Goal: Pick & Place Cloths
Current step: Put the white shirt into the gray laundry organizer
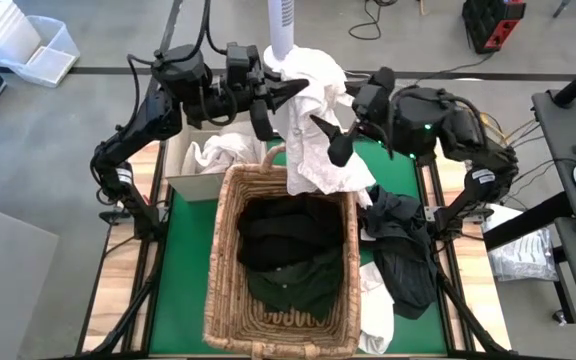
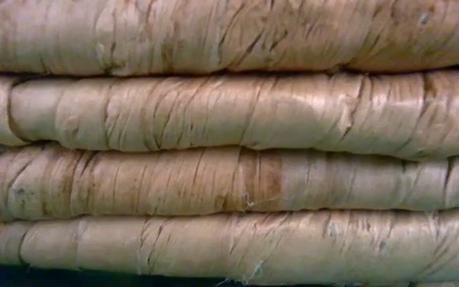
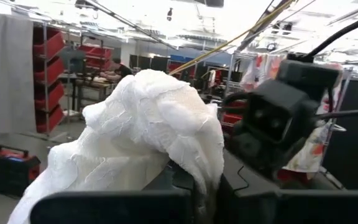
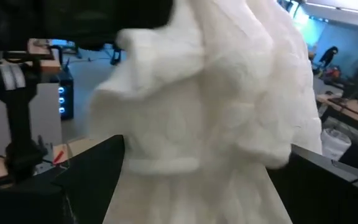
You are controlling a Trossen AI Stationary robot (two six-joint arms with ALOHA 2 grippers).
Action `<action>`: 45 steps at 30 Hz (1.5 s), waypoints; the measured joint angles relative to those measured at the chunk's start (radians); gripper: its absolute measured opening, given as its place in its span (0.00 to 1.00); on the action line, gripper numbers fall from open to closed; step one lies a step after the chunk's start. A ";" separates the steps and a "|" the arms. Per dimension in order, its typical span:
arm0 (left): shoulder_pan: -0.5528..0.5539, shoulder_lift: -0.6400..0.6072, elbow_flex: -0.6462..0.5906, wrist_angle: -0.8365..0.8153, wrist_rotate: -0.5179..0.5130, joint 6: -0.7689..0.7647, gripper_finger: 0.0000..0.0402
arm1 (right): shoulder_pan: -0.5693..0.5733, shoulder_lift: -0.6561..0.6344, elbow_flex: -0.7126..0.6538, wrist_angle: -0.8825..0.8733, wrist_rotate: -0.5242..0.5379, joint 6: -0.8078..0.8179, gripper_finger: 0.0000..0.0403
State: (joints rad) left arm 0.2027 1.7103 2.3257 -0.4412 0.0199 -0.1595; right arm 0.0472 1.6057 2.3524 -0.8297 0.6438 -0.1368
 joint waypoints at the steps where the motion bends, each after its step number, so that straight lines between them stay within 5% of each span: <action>1: -0.002 0.000 0.000 0.002 0.005 -0.003 0.00 | -0.010 0.011 0.000 0.004 -0.003 0.005 0.91; 7: -0.017 0.023 0.000 0.013 0.026 -0.011 0.00 | -0.055 0.060 0.001 0.059 -0.150 -0.040 0.91; 15: -0.030 0.043 0.000 0.032 0.050 -0.033 0.00 | -0.061 0.095 0.001 0.137 -0.151 -0.120 0.82; 19: -0.030 0.039 0.000 0.031 0.048 -0.033 0.03 | -0.065 0.088 0.000 0.139 -0.154 -0.126 0.61; 26: -0.030 0.026 0.000 0.034 0.034 -0.034 0.15 | -0.068 0.058 0.000 0.133 -0.157 -0.149 0.10; 33: -0.030 0.003 0.000 0.006 0.024 -0.040 0.40 | -0.068 0.037 -0.001 0.106 -0.157 -0.125 0.09; 38: -0.030 -0.027 0.001 -0.114 -0.134 -0.040 0.60 | -0.068 0.021 -0.001 0.084 -0.157 -0.095 0.09; 45: -0.029 -0.063 0.001 -0.184 -0.154 0.025 0.74 | -0.067 -0.026 0.000 0.123 -0.202 -0.088 0.09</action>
State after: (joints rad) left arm 0.1734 1.6475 2.3268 -0.6250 -0.1340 -0.1347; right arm -0.0196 1.5794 2.3529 -0.7063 0.4415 -0.2249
